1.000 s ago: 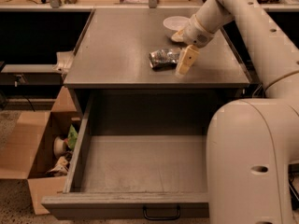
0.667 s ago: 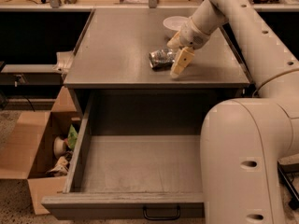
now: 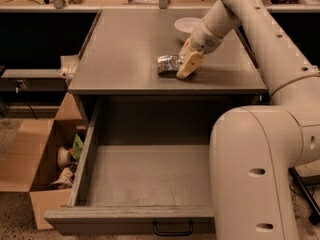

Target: Place redbull can into top drawer

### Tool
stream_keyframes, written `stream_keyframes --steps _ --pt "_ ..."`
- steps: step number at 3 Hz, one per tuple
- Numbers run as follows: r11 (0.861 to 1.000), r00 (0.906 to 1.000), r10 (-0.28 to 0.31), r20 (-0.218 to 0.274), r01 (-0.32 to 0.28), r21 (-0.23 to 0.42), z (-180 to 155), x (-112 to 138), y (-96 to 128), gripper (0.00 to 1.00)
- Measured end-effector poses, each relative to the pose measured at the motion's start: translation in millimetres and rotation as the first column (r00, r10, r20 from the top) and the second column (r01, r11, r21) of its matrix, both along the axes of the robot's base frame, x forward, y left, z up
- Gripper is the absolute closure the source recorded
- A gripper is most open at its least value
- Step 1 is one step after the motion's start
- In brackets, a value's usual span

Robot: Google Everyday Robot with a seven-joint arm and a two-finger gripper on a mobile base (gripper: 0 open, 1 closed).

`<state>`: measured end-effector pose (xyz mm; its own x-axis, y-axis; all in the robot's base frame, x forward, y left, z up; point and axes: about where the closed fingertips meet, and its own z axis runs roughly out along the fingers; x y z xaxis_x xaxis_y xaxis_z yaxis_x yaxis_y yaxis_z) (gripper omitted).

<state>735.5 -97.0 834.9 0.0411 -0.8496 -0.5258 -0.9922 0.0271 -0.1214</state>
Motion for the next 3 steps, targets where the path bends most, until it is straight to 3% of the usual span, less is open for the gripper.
stream_keyframes --steps 1,2,3 --pt "0.998 0.9975 0.034 0.061 -0.037 0.045 38 -22 5 0.99" --pt "0.995 0.9976 0.017 0.067 -0.024 0.092 62 -64 4 1.0" --pt "0.996 0.9992 0.038 0.015 -0.039 0.077 39 -76 12 1.0"
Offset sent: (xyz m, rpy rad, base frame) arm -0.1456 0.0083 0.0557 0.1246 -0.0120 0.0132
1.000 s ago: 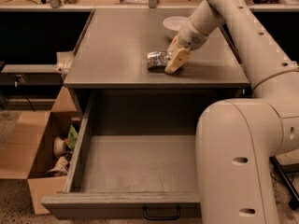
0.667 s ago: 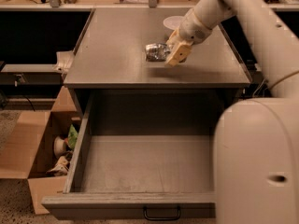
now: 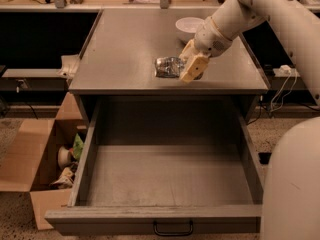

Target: Place redbull can into top drawer

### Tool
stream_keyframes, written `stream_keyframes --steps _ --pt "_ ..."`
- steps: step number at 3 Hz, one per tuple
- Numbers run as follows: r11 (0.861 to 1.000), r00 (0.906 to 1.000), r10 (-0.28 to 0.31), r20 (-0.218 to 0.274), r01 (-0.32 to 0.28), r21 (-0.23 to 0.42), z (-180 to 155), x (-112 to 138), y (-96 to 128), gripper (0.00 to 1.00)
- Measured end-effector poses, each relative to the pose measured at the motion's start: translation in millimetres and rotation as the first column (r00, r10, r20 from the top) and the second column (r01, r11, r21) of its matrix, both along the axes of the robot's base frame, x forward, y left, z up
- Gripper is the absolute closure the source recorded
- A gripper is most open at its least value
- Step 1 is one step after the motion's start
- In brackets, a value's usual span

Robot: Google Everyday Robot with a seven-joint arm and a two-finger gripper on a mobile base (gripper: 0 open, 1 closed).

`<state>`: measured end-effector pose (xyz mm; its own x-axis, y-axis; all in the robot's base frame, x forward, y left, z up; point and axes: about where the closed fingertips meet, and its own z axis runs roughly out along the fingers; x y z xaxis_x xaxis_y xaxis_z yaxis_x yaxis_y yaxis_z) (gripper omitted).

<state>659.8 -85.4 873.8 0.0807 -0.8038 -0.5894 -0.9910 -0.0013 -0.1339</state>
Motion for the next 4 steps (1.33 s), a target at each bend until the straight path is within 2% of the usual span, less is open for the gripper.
stream_keyframes --steps 1,2,3,4 --pt "1.0 1.0 0.0 0.0 0.0 0.0 0 0 0 1.0" --pt "1.0 0.9999 0.013 0.005 -0.013 0.001 -6 -15 5 1.0" --pt "0.999 0.9969 0.035 0.07 -0.035 -0.006 -2 -51 16 1.0" --pt "0.998 0.9975 0.063 0.031 -0.063 -0.015 -33 -90 26 1.0"
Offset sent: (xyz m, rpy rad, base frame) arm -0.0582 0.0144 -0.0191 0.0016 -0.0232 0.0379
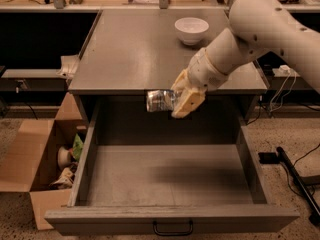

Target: Place redbull can into top drawer

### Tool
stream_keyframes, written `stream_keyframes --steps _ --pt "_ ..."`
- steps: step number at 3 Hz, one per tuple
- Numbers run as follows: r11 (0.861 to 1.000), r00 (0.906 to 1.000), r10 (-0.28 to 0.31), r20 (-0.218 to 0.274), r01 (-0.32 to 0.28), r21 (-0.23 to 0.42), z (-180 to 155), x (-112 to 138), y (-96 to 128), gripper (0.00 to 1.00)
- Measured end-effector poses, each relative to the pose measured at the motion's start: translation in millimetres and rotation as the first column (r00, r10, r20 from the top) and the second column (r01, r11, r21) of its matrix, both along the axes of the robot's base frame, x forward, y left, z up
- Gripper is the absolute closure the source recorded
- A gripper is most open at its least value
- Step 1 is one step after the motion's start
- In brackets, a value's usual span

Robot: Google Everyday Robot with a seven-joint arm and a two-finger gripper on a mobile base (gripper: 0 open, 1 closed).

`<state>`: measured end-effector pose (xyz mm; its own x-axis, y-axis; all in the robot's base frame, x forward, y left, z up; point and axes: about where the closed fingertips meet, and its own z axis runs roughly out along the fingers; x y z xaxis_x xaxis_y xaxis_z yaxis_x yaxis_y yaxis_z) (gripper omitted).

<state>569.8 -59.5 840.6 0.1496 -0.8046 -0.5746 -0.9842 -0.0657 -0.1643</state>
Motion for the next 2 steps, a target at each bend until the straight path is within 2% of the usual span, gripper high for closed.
stream_keyframes --steps 1,2 --pt "1.0 0.9989 0.016 -0.044 -0.017 -0.016 -21.5 -13.5 3.3 1.0" --pt "1.0 0.9989 0.016 -0.044 -0.017 -0.016 -21.6 -13.5 3.3 1.0"
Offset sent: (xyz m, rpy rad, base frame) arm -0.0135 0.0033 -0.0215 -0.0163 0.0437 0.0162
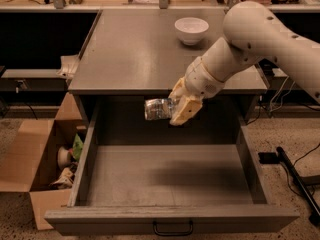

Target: Place redbull can into top drawer

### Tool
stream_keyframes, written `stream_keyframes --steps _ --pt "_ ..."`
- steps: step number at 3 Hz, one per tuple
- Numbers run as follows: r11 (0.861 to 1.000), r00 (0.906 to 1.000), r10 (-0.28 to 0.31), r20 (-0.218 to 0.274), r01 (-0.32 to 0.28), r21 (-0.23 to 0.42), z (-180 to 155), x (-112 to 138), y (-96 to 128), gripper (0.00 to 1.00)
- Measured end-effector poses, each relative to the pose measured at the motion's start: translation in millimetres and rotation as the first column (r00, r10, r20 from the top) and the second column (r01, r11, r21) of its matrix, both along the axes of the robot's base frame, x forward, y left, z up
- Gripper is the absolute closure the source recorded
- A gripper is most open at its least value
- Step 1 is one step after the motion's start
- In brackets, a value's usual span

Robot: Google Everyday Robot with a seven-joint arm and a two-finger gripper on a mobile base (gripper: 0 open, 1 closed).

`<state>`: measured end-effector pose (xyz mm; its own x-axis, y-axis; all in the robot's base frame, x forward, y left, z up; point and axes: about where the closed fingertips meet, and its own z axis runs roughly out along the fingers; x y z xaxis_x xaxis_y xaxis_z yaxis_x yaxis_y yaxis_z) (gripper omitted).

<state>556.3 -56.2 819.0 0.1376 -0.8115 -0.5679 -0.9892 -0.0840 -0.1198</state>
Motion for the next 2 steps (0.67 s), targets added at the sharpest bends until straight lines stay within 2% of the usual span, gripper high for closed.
stream_keyframes --steps 1,2 --pt "1.0 0.9998 -0.011 -0.017 0.011 0.023 -12 -4 0 1.0" --pt "0.997 0.9982 -0.035 -0.048 0.038 0.068 -45 -16 -4 1.0"
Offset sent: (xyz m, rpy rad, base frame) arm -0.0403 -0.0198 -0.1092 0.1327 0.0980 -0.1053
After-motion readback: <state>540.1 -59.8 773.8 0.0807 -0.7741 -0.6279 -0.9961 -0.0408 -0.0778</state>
